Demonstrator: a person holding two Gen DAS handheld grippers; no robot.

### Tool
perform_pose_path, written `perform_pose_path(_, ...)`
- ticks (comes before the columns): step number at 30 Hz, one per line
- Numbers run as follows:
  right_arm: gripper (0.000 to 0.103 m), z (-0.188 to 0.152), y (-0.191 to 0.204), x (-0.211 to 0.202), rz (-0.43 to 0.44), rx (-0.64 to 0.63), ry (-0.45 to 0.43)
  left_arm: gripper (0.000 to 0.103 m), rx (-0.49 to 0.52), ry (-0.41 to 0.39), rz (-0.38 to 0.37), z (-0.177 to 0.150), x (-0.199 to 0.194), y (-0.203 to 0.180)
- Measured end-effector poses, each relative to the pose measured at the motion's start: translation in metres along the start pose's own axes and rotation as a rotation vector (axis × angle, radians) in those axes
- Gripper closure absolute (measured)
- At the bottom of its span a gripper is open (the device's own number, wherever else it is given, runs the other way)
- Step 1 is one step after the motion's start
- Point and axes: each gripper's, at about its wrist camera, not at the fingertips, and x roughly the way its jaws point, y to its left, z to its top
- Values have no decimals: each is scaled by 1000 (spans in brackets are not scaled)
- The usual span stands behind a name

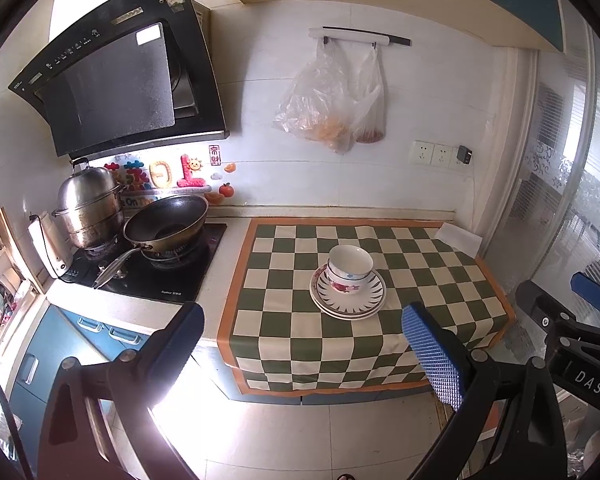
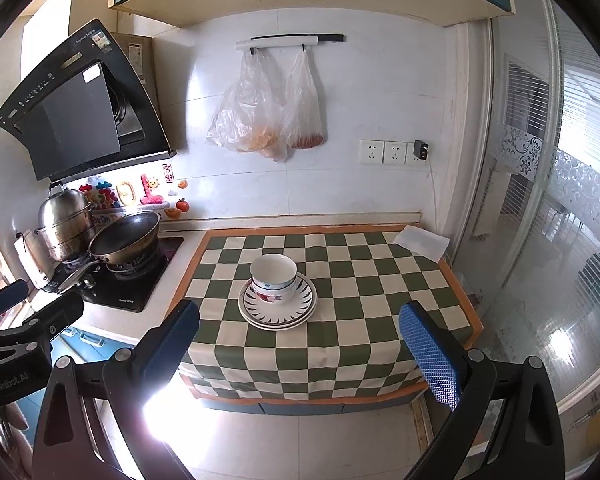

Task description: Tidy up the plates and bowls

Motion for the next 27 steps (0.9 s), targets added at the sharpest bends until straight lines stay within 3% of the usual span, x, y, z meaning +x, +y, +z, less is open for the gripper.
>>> perform_pose_path(27, 1, -6, -2, 6, 1, -2, 11, 2, 8, 3, 7, -4, 2, 5)
